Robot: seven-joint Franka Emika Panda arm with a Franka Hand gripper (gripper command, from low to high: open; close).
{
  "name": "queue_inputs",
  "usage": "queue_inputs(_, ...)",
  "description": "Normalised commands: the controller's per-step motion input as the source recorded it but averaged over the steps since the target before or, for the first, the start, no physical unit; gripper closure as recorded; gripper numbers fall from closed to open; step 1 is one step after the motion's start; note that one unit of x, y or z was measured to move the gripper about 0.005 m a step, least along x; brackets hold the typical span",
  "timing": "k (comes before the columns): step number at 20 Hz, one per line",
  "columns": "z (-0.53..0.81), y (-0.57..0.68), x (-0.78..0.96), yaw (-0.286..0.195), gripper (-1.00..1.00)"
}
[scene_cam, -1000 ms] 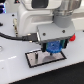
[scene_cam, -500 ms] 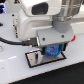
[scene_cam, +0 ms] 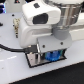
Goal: Insert the blue gear onto the right peg, followed by the red gear
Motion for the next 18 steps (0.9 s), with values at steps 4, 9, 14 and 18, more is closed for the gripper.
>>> queue_inputs(4,0.35,0.10,-0.16,0.000,-1.00)
queue_inputs(9,0.44,0.03,-0.27,0.000,-1.00)
queue_inputs(14,0.21,0.12,-0.56,0.000,-1.00)
queue_inputs(18,0.08,0.25,-0.77,0.000,-1.00)
